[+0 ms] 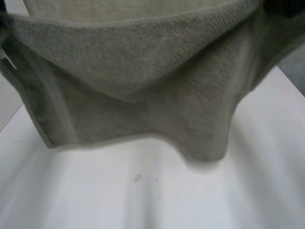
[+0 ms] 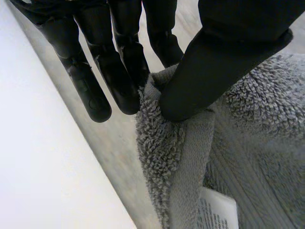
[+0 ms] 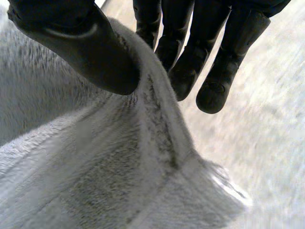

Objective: Fold the towel.

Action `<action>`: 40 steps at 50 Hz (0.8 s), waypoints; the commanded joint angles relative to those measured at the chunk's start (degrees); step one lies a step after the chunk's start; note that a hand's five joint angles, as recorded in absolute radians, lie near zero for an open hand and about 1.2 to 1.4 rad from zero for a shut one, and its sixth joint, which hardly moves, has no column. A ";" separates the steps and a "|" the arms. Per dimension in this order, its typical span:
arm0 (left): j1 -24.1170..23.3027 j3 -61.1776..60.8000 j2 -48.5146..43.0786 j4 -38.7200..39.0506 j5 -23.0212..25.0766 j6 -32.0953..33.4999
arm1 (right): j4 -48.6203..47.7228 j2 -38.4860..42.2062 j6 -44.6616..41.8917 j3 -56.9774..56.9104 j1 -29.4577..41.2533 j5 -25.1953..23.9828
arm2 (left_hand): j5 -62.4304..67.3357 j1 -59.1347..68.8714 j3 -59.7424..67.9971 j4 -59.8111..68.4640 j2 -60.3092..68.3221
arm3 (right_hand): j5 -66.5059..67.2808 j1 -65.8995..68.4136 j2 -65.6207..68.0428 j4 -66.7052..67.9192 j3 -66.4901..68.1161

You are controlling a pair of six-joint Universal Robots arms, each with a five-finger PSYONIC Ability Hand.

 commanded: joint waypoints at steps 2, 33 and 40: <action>1.14 0.34 -11.87 -7.38 4.46 -0.20 | 12.43 13.04 -16.16 -1.05 3.72 1.71 | 11.54 12.29 10.35 10.23 10.27 | 3.33 4.35 3.32 3.61 3.81; -3.00 51.76 -40.52 18.28 4.37 -8.46 | -35.20 35.89 -19.59 -41.92 11.89 22.37 | 11.54 12.29 10.35 10.23 10.27 | 3.33 4.35 3.32 3.61 3.81; -1.85 36.29 -39.73 16.96 5.08 -9.69 | -27.21 31.67 -19.24 -21.70 11.80 19.73 | 11.54 12.29 10.35 10.23 10.27 | 3.33 4.35 3.32 3.61 3.81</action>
